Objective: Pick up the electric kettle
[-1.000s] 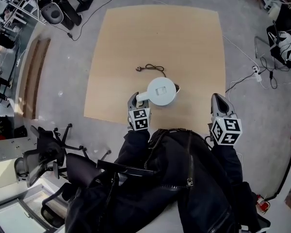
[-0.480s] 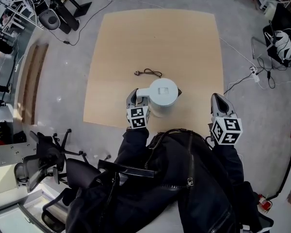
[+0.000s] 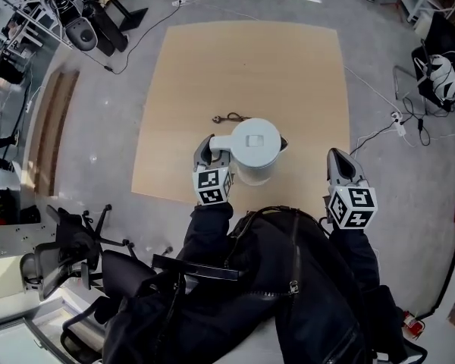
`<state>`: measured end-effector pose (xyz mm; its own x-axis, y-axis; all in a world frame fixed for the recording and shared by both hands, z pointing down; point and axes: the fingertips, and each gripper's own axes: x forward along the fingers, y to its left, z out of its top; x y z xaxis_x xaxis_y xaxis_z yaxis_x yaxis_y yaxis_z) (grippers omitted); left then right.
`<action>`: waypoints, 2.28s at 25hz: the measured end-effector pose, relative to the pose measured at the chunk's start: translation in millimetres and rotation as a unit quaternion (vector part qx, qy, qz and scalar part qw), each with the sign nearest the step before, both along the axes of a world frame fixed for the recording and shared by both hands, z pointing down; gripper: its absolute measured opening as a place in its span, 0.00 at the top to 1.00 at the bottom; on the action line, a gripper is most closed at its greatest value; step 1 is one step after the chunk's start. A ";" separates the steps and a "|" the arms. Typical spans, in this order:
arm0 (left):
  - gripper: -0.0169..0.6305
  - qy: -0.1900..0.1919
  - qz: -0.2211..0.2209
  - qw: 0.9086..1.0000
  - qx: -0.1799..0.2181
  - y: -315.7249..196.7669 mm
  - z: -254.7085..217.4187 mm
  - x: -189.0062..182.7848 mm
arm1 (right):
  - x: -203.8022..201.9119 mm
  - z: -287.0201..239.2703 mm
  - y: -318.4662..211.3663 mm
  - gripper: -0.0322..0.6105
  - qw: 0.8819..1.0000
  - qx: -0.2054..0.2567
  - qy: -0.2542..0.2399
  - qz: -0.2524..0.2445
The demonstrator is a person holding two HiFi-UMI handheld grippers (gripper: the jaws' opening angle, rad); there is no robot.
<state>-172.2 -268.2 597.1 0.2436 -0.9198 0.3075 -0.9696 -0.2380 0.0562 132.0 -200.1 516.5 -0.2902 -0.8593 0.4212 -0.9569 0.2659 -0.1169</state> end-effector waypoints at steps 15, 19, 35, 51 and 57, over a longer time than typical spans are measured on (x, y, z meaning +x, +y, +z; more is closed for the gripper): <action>0.76 0.011 -0.010 0.997 0.074 -3.6 -111.6 1.8 | -21.9 -41.8 -24.2 0.94 0.997 0.060 -0.029 -0.022; 0.76 0.007 -0.012 0.996 0.084 -2.8 -130.9 5.8 | -16.8 -52.8 -28.8 0.94 0.996 0.075 -0.035 -0.017; 0.76 0.012 -0.017 0.995 0.102 7.1 -165.9 10.7 | -17.6 -85.2 -41.7 0.95 0.991 0.130 -0.017 -0.011; 0.76 0.011 -0.024 0.994 0.106 8.6 -168.4 8.7 | -30.6 -88.8 -47.9 0.95 0.989 0.146 0.002 -0.028; 0.76 0.013 -0.023 0.994 0.109 10.7 -168.9 6.7 | -31.8 -85.5 -45.8 0.95 0.990 0.141 0.002 -0.023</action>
